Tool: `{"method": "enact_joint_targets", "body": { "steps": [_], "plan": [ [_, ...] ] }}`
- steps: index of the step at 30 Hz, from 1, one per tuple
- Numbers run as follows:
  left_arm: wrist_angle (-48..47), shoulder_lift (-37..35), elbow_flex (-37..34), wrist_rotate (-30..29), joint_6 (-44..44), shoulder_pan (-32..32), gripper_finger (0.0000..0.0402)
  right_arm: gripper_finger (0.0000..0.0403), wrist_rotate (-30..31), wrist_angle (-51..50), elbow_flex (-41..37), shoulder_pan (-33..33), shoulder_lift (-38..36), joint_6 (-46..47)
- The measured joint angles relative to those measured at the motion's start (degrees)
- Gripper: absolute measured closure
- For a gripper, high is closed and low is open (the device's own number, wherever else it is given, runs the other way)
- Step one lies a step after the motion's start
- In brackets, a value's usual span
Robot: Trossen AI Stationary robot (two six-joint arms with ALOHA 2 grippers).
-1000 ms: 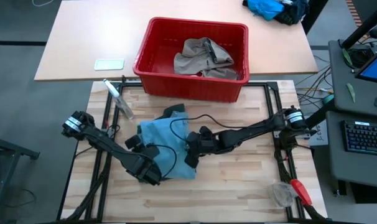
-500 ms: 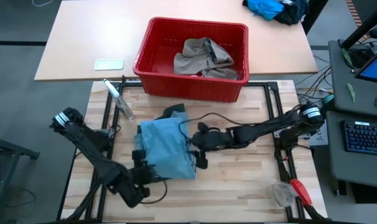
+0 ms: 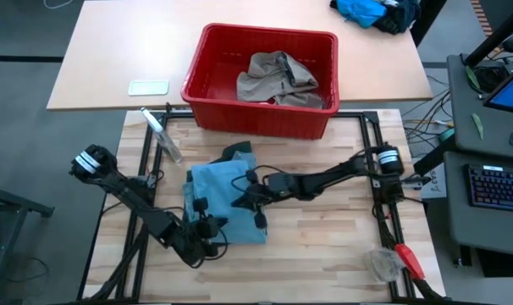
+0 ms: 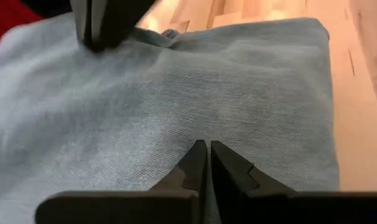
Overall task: Fold Laundry from Bin
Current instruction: Stack the blue jeans on top of the green polo shirt
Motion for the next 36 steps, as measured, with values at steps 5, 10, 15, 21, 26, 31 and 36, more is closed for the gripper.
{"method": "enact_joint_targets", "body": {
  "steps": [5,10,15,21,26,31,36],
  "plan": [
    [7.3,0.0,-3.7,0.4,-2.7,-0.4,0.04,0.0394,-1.9,-0.3,5.1,-1.5,7.4,-2.3],
    [7.1,0.6,-5.5,2.2,-7.7,-0.8,0.0401,0.0394,-2.6,0.6,7.2,-4.2,11.7,-0.4],
    [7.3,2.6,-6.3,2.6,-10.2,-1.4,0.0401,0.0394,0.0,0.2,7.9,-7.1,11.7,4.0],
    [6.9,3.5,-5.5,3.2,-12.0,-1.5,0.0401,0.0394,1.1,-2.6,7.7,-7.6,11.5,4.3],
    [3.7,1.9,-0.4,4.5,-6.8,-1.7,0.0402,0.0394,1.5,-5.2,7.5,-7.5,8.6,2.3],
    [-10.1,0.1,6.1,3.2,-7.6,-1.7,0.0402,0.0394,2.3,-10.5,7.4,-7.5,1.5,-2.9],
    [-24.4,-3.5,9.5,-0.2,-11.2,-1.3,0.0402,0.0394,1.7,-13.6,4.7,-6.1,-4.7,-9.0]
  ]
}}
